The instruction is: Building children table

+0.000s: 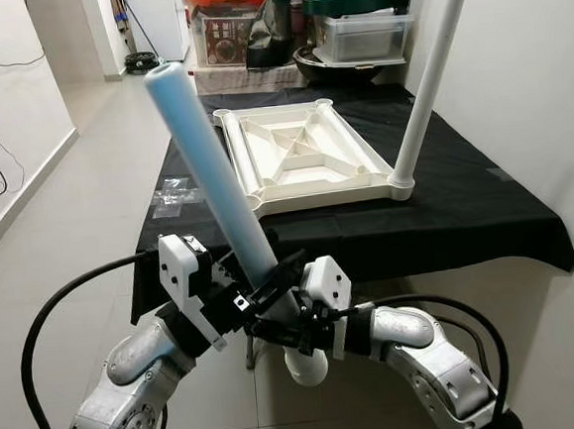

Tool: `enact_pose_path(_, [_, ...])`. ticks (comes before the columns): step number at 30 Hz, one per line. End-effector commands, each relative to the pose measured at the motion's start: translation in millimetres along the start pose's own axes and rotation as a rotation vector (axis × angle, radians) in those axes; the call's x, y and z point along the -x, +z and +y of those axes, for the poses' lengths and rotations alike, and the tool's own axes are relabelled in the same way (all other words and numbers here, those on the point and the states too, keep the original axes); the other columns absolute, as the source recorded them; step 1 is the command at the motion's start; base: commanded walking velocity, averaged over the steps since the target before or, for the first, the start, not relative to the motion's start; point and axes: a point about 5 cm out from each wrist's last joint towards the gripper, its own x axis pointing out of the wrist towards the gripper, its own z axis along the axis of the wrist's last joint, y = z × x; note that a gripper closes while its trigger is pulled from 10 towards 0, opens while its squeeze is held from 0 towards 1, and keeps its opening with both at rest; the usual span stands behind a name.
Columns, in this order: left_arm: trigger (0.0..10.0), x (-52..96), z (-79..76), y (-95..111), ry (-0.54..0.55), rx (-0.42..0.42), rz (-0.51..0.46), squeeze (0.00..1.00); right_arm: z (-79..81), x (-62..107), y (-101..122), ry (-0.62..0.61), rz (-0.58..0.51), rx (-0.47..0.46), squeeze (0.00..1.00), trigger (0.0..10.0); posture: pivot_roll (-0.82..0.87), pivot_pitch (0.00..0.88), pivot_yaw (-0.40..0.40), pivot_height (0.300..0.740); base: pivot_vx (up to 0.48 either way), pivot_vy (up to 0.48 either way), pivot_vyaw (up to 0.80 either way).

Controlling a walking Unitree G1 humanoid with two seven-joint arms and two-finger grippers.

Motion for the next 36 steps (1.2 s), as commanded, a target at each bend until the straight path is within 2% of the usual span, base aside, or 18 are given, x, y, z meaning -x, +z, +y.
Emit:
enact_pose_path(1, [10.0, 3.3, 0.9, 0.4, -0.004, -0.017, 0.015, 1.0, -8.3, 0.5, -0.3, -0.062, 0.002, 0.001, 0.0, 0.0, -0.02, 0.0, -0.065, 0.74, 0.0, 0.0, 0.0])
enact_pose_path(5, [10.0, 10.6, -3.9, 4.5, -0.027, -0.003, 0.012, 1.0, -26.3, 2.8, -4.2, -0.214, 0.017, -0.003, 0.0, 0.0, -0.01, 0.0, -0.069, 0.74, 0.0, 0.0, 0.0])
enact_pose_path(6, [10.0, 17.2, -8.3, 6.8, -0.045, 0.016, 0.014, 1.0, -40.7, 5.8, -7.5, -0.338, 0.033, -0.014, 0.0, 0.0, -0.01, 0.0, -0.067, 0.74, 0.0, 0.0, 0.0])
enact_pose_path(7, [10.0, 17.2, -8.3, 6.8, -0.045, 0.016, 0.014, 1.0, -40.7, 5.8, -7.5, -0.338, 0.033, -0.014, 0.0, 0.0, -0.01, 0.0, -0.067, 0.74, 0.0, 0.0, 0.0])
enact_pose_path(8, [10.0, 22.7, -11.5, 7.5, -0.049, 0.021, 0.032, 1.0, -53.5, 10.2, -8.8, -0.456, 0.033, -0.029, 0.0, 0.0, -0.01, 0.0, -0.068, 0.74, 0.0, 0.0, 0.0])
enact_pose_path(11, [10.0, 26.5, -10.9, 8.4, -0.026, 0.024, 0.034, 1.0, -62.9, 14.7, -8.9, -0.543, 0.029, -0.039, 0.0, 0.0, 0.0, 0.0, -0.069, 0.74, 0.0, 0.0, 0.0])
enact_pose_path(12, [10.0, 29.6, -7.9, 9.4, 0.015, 0.017, 0.027, 0.13, -69.6, 18.7, -8.4, -0.604, 0.017, -0.057, 0.0, 0.0, 0.0, 0.0, -0.07, 0.74, 0.0, 0.0, 0.0])
enact_pose_path(14, [10.0, 33.1, -4.5, 10.4, 0.061, 0.008, 0.02, 0.13, -76.7, 23.2, -8.1, -0.67, 0.004, -0.081, 0.0, 0.0, 0.0, 0.0, -0.071, 0.74, 0.0, 0.0, 0.0])
enact_pose_path(15, [10.0, 36.2, 0.0, 10.5, 0.117, -0.014, 0.018, 0.0, -81.6, 26.4, -7.0, -0.715, -0.008, -0.095, 0.0, 0.0, 0.0, 0.0, -0.071, 0.74, 0.0, 0.0, 0.0])
enact_pose_path(17, [10.0, 38.4, 3.0, 10.6, 0.154, -0.028, 0.017, 0.0, -84.7, 28.4, -6.3, -0.745, -0.015, -0.102, 0.0, 0.0, 0.0, 0.0, -0.071, 0.74, 0.0, 0.0, 0.0])
enact_pose_path(18, [10.0, 43.9, 16.5, 8.4, 0.312, -0.068, 0.019, 0.0, -90.6, 32.0, -0.6, -0.797, -0.046, -0.111, 0.0, 0.0, 0.01, 0.0, -0.077, 0.74, 0.0, 0.0, 0.0])
enact_pose_path(19, [10.0, 43.9, 16.5, 8.4, 0.312, -0.068, 0.019, 0.0, -90.6, 32.0, -0.6, -0.797, -0.046, -0.111, 0.0, 0.0, 0.01, 0.0, -0.077, 0.74, 0.0, 0.0, 0.0])
enact_pose_path(20, [10.0, 47.3, 23.1, 5.3, 0.396, -0.084, 0.024, 0.0, -91.3, 32.4, 3.6, -0.806, -0.07, -0.112, 0.0, 1.1, 0.01, 0.0, -0.077, 0.74, 0.0, 0.0, 0.0])
enact_pose_path(22, [10.0, 49.8, 27.0, 3.3, 0.45, -0.093, 0.029, 0.0, -92.0, 32.3, 6.2, -0.814, -0.086, -0.114, 0.0, 1.1, 0.01, 0.0, -0.077, 0.74, 0.0, 0.0, 0.0])
enact_pose_path(23, [10.0, 55.2, 36.5, -7.1, 0.567, -0.158, 0.124, 0.0, -92.5, 32.0, 8.2, -0.825, -0.1, -0.126, 0.0, 10.0, 0.02, 0.0, -0.08, 0.74, 0.0, 0.0, 0.0])
enact_pose_path(25, [10.0, 63.1, 45.1, -17.0, 0.689, -0.243, 0.209, 0.0, -92.1, 31.0, 10.3, -0.845, -0.113, -0.143, 0.0, 10.0, 0.03, 0.0, -0.082, 0.74, 0.0, 0.0, 0.0])
enact_pose_path(27, [10.0, 64.3, 44.5, -16.9, 0.72, -0.213, 0.196, 0.0, -91.5, 29.9, 11.0, -0.854, -0.123, -0.152, 0.0, 10.0, 0.02, 0.0, -0.084, 0.74, 0.0, 0.0, 0.0])
enact_pose_path(36, [10.0, 58.7, 29.9, -21.1, 0.651, -0.181, 0.189, 0.0, -86.8, 23.7, 16.1, -0.845, -0.152, -0.12, 0.0, 10.0, 0.03, 0.0, -0.084, 0.74, 0.033, 0.0, 0.0])
